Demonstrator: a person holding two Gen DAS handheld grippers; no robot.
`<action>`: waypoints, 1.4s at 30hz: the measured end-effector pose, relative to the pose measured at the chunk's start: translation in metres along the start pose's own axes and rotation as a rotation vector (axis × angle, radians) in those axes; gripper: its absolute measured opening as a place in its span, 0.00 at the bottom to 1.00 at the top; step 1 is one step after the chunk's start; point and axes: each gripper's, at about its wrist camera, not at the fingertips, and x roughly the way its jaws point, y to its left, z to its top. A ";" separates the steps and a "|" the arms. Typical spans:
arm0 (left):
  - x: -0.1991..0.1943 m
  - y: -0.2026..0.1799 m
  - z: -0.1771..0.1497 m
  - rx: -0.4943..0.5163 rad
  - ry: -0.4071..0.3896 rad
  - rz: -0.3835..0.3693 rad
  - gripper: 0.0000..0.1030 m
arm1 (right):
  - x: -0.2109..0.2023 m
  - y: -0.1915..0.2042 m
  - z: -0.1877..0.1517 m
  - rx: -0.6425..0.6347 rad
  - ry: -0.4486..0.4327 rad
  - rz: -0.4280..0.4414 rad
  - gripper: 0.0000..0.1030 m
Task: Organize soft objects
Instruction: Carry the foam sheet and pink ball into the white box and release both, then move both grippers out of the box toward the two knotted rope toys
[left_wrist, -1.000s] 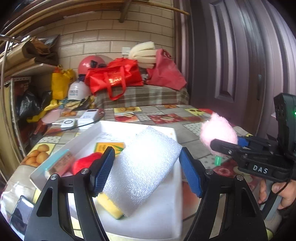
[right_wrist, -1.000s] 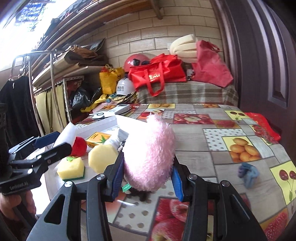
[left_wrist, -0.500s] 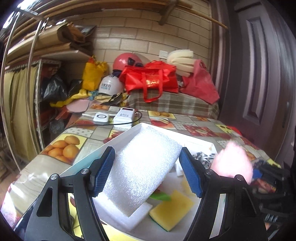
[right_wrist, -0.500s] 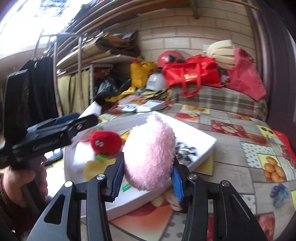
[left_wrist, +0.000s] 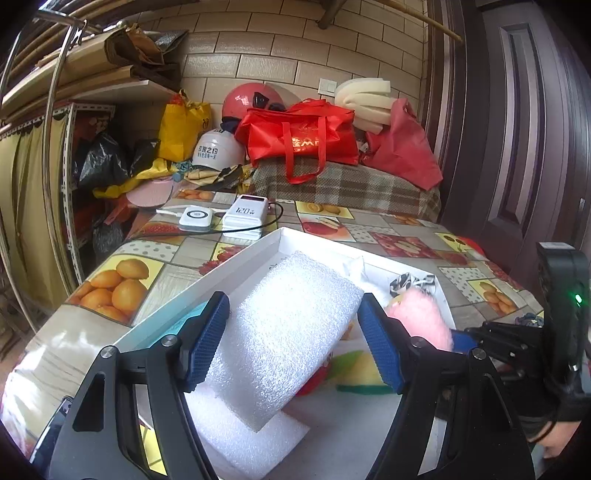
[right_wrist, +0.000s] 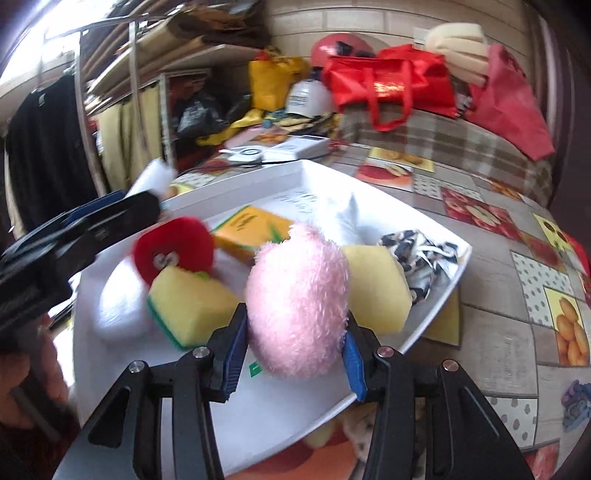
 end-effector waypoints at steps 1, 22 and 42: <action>-0.002 -0.004 0.000 0.018 -0.021 0.004 0.70 | 0.002 -0.005 0.001 0.023 0.000 -0.006 0.44; -0.003 0.002 0.004 -0.073 -0.080 0.052 1.00 | -0.021 0.001 0.001 0.037 -0.124 -0.063 1.00; -0.009 -0.003 0.003 -0.049 -0.109 0.058 1.00 | -0.045 -0.010 -0.007 0.110 -0.238 -0.079 1.00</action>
